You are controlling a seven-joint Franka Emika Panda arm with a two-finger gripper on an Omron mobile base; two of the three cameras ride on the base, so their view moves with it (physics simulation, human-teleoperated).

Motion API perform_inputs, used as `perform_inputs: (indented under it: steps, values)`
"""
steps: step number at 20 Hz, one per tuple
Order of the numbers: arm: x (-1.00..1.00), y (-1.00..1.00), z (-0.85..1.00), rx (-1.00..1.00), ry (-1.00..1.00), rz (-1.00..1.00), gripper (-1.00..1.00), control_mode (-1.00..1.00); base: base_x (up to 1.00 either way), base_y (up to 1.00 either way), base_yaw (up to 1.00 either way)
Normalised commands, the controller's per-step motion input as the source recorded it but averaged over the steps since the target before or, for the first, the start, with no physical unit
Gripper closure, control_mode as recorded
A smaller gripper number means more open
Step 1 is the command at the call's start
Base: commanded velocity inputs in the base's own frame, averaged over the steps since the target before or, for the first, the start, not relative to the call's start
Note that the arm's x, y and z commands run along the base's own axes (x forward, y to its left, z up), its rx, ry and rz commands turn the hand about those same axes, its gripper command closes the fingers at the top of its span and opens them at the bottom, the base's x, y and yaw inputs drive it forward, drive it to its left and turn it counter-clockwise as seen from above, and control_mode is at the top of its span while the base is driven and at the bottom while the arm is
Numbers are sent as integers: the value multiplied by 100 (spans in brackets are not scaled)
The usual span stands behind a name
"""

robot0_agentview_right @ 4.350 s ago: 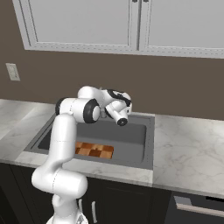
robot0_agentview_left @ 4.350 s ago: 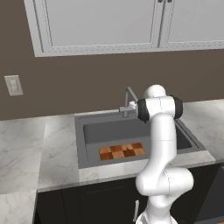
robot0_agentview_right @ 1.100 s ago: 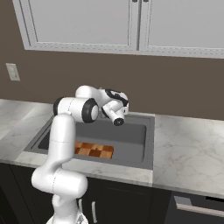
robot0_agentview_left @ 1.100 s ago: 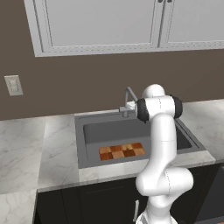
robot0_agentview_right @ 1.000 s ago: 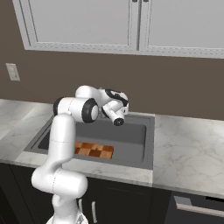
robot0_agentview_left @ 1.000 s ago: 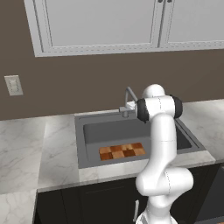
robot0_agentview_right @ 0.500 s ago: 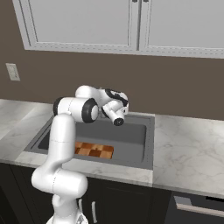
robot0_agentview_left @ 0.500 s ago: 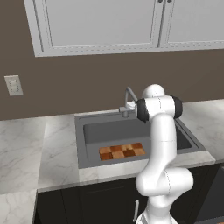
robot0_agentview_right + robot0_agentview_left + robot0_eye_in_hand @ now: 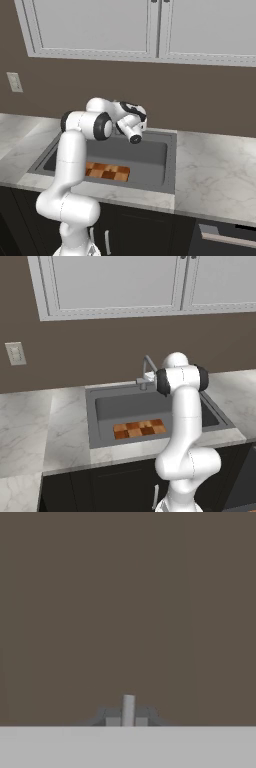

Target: Turn on the sink faucet with hot water and rinse the cutting board for ten seconds, then turn off the faucet. Push the cutting board to reach the water if necessary.

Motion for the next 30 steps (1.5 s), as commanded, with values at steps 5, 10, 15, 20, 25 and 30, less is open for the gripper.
perform_inputs:
  steps: [5, 10, 15, 20, 25, 30]
  values:
    - [0, 0, 0, 0, 0, 0, 100, -100, 0, 0, 0]
    - [0, 0, 0, 0, 0, 0, 100, -100, 0, 0, 0]
    - [-1, -12, 0, 0, 0, 0, 100, -100, 0, 0, 0]
    - [-2, -34, 0, 1, 0, 0, 100, -100, 0, 0, 0]
    - [-5, -49, 0, 4, 0, 0, 100, -100, 0, 0, 0]
    - [0, -53, 0, 5, 0, 0, 100, -100, 0, 0, 0]
